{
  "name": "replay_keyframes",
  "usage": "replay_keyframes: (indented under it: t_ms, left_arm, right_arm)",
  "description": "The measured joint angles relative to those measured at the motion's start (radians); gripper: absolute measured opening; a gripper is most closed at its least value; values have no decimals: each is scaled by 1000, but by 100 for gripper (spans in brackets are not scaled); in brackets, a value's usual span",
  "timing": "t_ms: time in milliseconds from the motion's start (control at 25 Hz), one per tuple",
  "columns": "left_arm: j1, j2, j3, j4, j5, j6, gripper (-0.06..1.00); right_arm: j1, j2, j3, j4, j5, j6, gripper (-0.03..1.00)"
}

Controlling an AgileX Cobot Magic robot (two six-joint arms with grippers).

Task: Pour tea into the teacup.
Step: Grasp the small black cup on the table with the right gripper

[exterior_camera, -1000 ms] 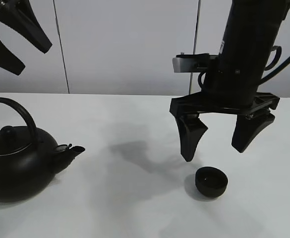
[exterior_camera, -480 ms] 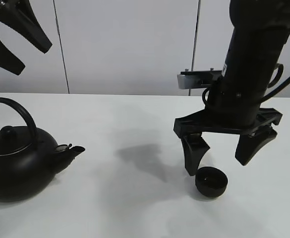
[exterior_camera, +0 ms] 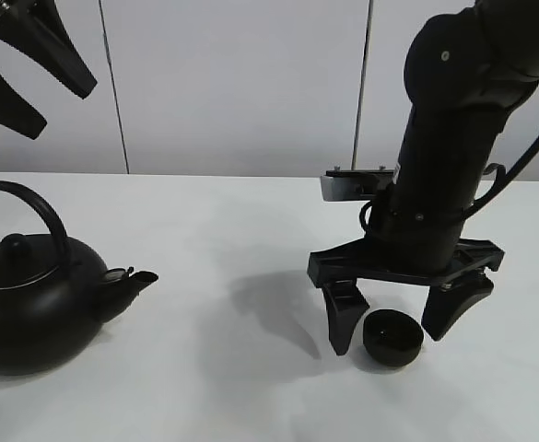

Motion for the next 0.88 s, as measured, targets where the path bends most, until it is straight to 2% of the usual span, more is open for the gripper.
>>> replay_keyframes:
  t_ms: [360, 600, 880]
  left_arm:
    - [0, 0, 0, 0, -1, 0, 47]
    - [0, 0, 0, 0, -3, 0, 47]
    - [0, 0, 0, 0, -3, 0, 47]
  right_arm:
    - [0, 21, 0, 2, -4, 0, 40]
    - [0, 21, -21, 11, 39, 0, 40]
    - [5, 6, -153, 57, 117, -21, 40]
